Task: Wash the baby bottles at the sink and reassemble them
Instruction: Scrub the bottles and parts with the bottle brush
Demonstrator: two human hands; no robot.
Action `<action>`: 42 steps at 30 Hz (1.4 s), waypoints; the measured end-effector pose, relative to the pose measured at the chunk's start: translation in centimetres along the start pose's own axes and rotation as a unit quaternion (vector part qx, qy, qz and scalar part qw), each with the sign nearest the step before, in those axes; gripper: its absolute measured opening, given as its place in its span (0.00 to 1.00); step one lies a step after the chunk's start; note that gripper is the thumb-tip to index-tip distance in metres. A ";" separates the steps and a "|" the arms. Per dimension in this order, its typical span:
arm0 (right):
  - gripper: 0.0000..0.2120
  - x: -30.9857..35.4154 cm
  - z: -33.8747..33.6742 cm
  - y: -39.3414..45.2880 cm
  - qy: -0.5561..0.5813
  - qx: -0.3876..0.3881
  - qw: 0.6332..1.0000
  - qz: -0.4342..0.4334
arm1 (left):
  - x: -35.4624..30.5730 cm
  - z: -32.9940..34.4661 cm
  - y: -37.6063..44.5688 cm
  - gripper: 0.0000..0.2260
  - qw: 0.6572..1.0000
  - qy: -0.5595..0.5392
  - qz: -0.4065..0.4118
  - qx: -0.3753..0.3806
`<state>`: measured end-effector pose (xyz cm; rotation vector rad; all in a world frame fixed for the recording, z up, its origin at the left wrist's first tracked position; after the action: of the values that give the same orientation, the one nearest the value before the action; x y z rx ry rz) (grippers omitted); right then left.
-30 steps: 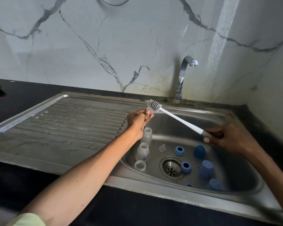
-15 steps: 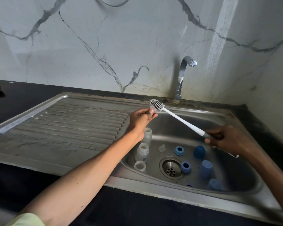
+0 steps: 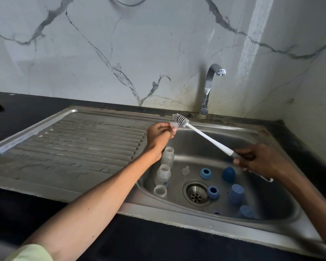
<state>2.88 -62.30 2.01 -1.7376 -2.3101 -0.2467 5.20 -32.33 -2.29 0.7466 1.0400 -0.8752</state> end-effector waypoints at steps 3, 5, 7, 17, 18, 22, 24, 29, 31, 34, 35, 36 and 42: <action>0.19 0.3 -0.1 0.0 0.004 -0.009 1.000 -0.006 | -0.5 0.8 -0.2 0.19 0.998 0.039 0.016 0.043; 0.18 0.6 -0.1 -0.1 0.005 -0.012 1.000 -0.010 | -0.8 0.8 -0.4 0.15 0.999 0.021 0.017 0.031; 0.18 0.6 -0.2 0.0 0.011 -0.016 1.000 -0.012 | -0.8 0.4 -0.2 0.11 1.000 0.001 0.009 0.005; 0.18 0.7 -0.5 -0.4 -0.002 -0.011 1.000 -0.017 | -0.2 -0.5 0.1 0.11 0.999 -0.040 -0.033 -0.008; 0.19 0.8 -0.5 -0.4 -0.007 -0.010 1.000 -0.017 | -0.3 -0.5 0.2 0.12 1.000 -0.016 -0.021 -0.003; 0.19 1.3 -0.4 -0.5 -0.031 -0.014 0.999 -0.017 | -0.3 0.4 -0.1 0.05 0.996 0.073 0.020 0.043; 0.19 1.3 -0.4 -0.5 -0.031 -0.018 0.999 -0.014 | -0.5 0.7 -0.3 0.06 0.996 0.068 0.026 0.051; 0.19 1.3 -0.4 -0.4 -0.016 -0.026 0.999 -0.018 | -0.5 0.8 0.3 0.09 0.998 0.017 -0.028 0.055; 0.19 1.3 -0.5 -0.4 -0.023 -0.028 0.999 -0.014 | -0.4 0.4 0.3 0.07 0.998 -0.013 -0.045 0.049; 0.21 1.3 -0.6 -0.4 -0.035 -0.030 0.999 -0.013 | 0.1 -0.1 0.1 0.05 0.990 -0.093 -0.101 0.032; 0.21 1.2 -0.6 -0.4 -0.039 -0.028 0.999 -0.015 | 0.4 -0.2 0.2 0.05 0.985 -0.123 -0.120 0.026; 0.21 1.2 -0.6 -0.4 -0.041 -0.023 0.999 -0.016 | 0.6 -0.3 0.3 0.05 0.979 -0.153 -0.135 0.020; 0.22 0.7 -0.3 -0.3 -0.050 -0.006 0.999 -0.017 | 1.0 -0.6 0.1 0.04 0.949 -0.247 -0.196 0.003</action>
<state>2.47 -61.86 2.53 -1.7550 -2.4133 -0.1837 5.25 -32.04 -3.43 0.2917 0.7400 -1.3279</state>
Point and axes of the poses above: each hand's wrist, its own y-axis towards the middle knuckle, its own z-axis out of the palm, x = y × z, the point moved 8 cm from there along y, towards the middle knuckle, and after that the axes turned 8 degrees about -y, right-handed, at the moved point
